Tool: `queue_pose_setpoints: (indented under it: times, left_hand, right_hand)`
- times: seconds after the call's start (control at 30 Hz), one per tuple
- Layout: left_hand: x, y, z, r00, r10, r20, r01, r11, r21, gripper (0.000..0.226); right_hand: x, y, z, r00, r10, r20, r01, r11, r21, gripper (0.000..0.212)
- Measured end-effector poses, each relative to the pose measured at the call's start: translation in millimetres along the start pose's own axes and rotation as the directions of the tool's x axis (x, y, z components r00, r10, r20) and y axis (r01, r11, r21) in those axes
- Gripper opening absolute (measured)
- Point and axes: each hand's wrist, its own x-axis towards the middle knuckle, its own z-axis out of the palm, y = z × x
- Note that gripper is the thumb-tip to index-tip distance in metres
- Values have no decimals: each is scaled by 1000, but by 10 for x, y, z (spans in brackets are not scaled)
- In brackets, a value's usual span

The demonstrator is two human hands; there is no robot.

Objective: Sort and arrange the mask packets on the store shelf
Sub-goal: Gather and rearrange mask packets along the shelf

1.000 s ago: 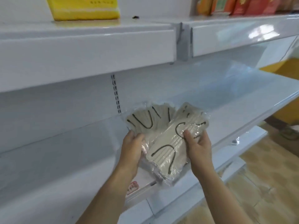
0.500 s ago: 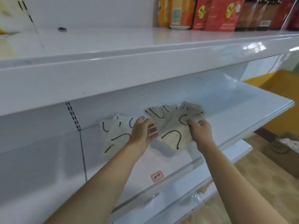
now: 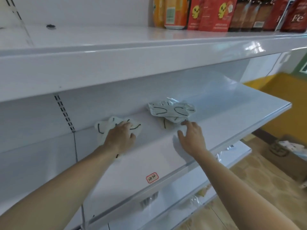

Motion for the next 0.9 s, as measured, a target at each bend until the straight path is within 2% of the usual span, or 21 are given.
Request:
queue_pose_setpoints:
  times: [0.07, 0.13, 0.27, 0.4, 0.57, 0.7, 0.77, 0.9]
  left_hand:
    - [-112, -185, -77, 999, -43, -23, 44, 998, 38, 43]
    - [-253, -405, -189, 995, -92, -46, 95, 993, 66, 42]
    - [-715, -904, -496, 981, -147, -124, 160, 982, 100, 39]
    - [-1439, -1528, -887, 942, -239, -238, 260, 964, 62, 50]
    - [-2496, -2403, -1412, 870, -364, -333, 423, 898, 122, 55]
    - [-3277, -3085, -1681, 827, -376, -419, 471, 870, 148, 52]
    - [-3579, -3404, -1842, 819, -401, -410, 500, 850, 168, 48]
    - [-4045, -4014, -2145, 804, -381, -455, 502, 846, 178, 45]
  right_hand:
    - [-138, -248, 99, 981, -187, 51, 191, 975, -111, 40]
    - [-230, -544, 194, 944, -312, 107, 325, 933, -156, 40]
    - [-365, -1199, 488, 858, -492, 151, 508, 856, -99, 38]
    - [-590, -2015, 857, 794, -561, 235, 580, 815, -16, 46]
    - [-1097, -3078, 1356, 639, -701, 318, 720, 690, 73, 52]
    - [-1648, -3898, 1713, 554, -742, 376, 761, 635, 133, 52]
    - [-1944, -4264, 1895, 529, -750, 398, 763, 625, 163, 52]
    - [-2487, -4855, 2255, 540, -716, 442, 714, 668, 209, 50]
